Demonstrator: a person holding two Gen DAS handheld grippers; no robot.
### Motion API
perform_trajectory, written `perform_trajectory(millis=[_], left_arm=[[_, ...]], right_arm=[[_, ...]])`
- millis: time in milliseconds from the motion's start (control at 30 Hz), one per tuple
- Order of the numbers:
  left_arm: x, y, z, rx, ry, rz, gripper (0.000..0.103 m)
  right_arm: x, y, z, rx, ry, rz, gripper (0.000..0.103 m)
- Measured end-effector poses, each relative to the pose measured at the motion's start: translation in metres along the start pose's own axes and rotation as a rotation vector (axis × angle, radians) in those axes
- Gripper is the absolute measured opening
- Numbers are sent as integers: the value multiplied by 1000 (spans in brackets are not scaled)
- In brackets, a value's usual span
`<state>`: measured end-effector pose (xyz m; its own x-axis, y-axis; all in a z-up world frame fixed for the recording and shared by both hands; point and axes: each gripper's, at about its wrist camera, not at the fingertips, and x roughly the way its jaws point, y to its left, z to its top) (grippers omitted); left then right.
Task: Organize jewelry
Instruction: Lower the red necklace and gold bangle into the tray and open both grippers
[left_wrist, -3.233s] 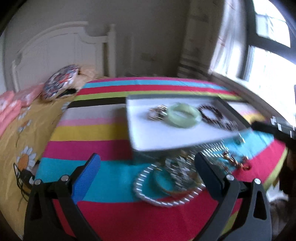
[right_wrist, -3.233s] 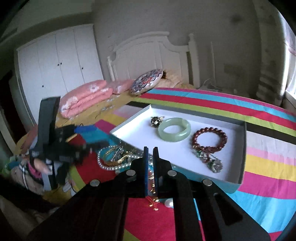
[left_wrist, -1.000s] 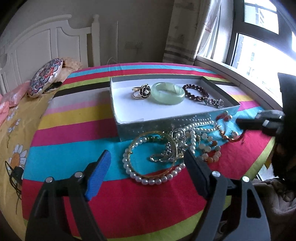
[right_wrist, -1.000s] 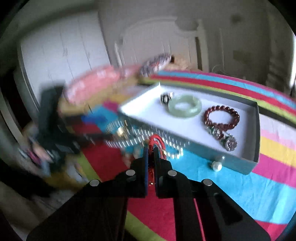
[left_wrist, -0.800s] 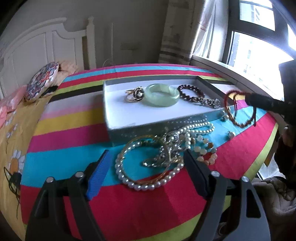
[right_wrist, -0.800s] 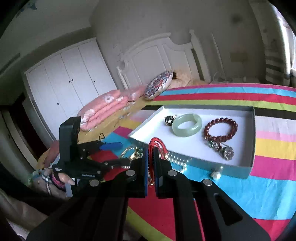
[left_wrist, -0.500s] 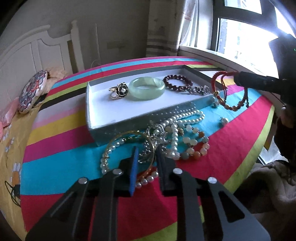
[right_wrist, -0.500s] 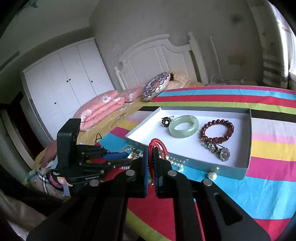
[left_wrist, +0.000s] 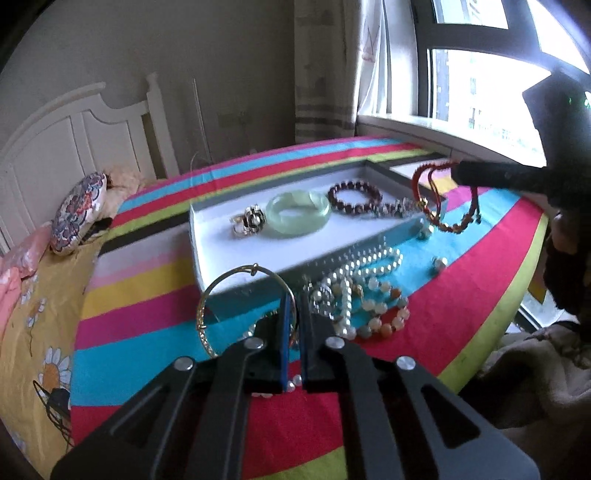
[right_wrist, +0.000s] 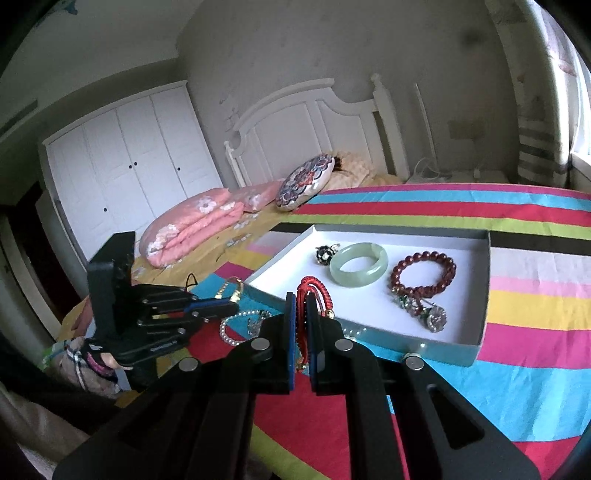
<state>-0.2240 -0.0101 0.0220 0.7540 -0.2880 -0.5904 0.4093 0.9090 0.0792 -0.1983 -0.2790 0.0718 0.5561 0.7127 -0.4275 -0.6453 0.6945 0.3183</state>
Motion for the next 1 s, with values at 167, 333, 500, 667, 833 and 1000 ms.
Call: perform_trajectory(millis=[167, 333, 500, 667, 833, 1000], left_arm=[[-5, 0, 13, 34, -16, 15, 4], [1, -1, 28, 58, -20, 7, 4], [15, -1, 41, 90, -4, -1, 4], [33, 1, 58, 97, 10, -10, 4], [57, 9, 69, 91, 52, -12, 4], [83, 14, 69, 80, 124, -25, 4]], right_arm=[[2, -2, 6, -15, -3, -15, 8], [3, -7, 14, -22, -16, -33, 8], [9, -13, 23, -28, -17, -56, 8], [27, -21, 32, -45, -5, -101, 8], [52, -28, 37, -78, 41, -159, 8], [78, -24, 34, -136, 105, -193, 8]])
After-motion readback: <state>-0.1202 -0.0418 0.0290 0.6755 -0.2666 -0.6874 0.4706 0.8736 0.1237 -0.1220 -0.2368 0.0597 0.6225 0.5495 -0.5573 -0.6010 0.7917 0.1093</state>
